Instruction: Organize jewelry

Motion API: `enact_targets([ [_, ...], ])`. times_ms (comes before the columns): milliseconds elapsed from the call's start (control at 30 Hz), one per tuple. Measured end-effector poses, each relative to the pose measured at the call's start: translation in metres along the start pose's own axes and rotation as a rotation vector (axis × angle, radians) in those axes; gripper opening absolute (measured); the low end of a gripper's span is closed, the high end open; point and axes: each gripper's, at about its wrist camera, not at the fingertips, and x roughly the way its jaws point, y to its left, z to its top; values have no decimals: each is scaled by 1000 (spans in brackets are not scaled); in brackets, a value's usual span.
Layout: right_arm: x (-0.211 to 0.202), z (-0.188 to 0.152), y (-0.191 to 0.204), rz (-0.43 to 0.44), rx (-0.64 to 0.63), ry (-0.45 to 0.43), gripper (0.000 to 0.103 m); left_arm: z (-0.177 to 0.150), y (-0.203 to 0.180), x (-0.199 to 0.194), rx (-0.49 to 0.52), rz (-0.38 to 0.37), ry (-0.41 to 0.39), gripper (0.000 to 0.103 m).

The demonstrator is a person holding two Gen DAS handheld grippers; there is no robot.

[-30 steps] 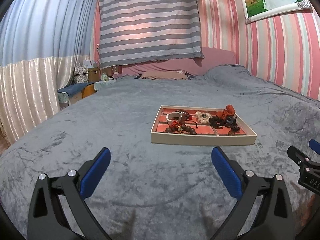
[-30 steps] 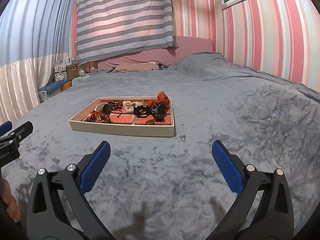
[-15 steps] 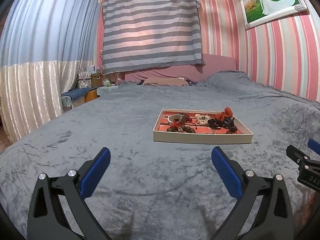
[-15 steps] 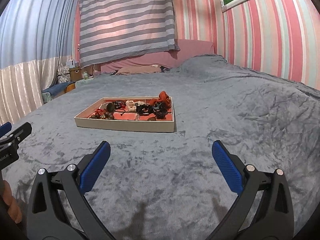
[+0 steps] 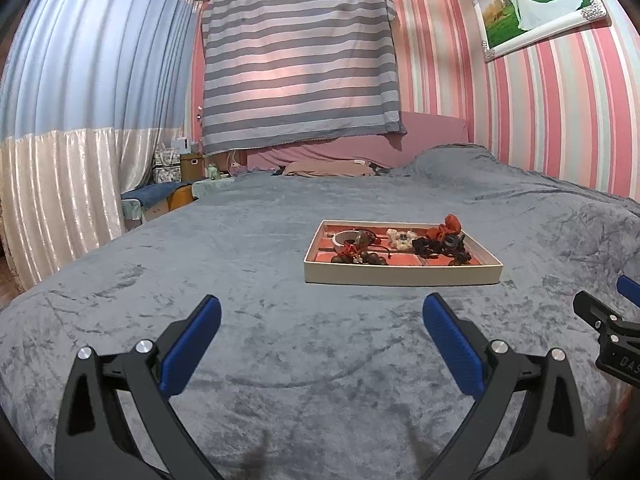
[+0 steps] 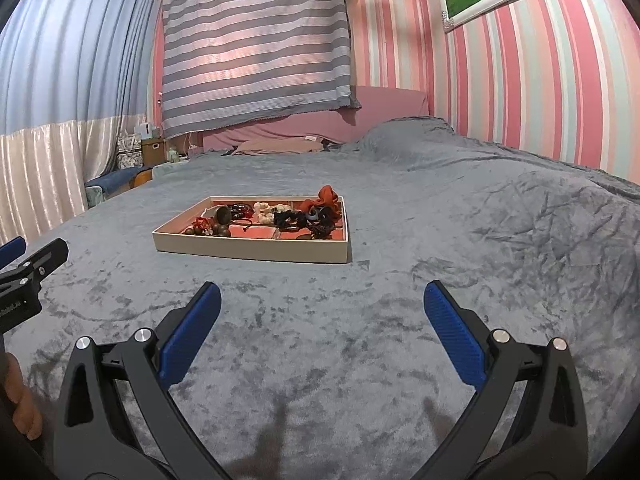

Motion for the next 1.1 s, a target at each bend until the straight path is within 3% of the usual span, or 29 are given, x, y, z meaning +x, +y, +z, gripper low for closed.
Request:
enact_targets([
  [1100,8,2,1,-13,-14,-13,99,-7,-1,7,6,-2,17,99],
])
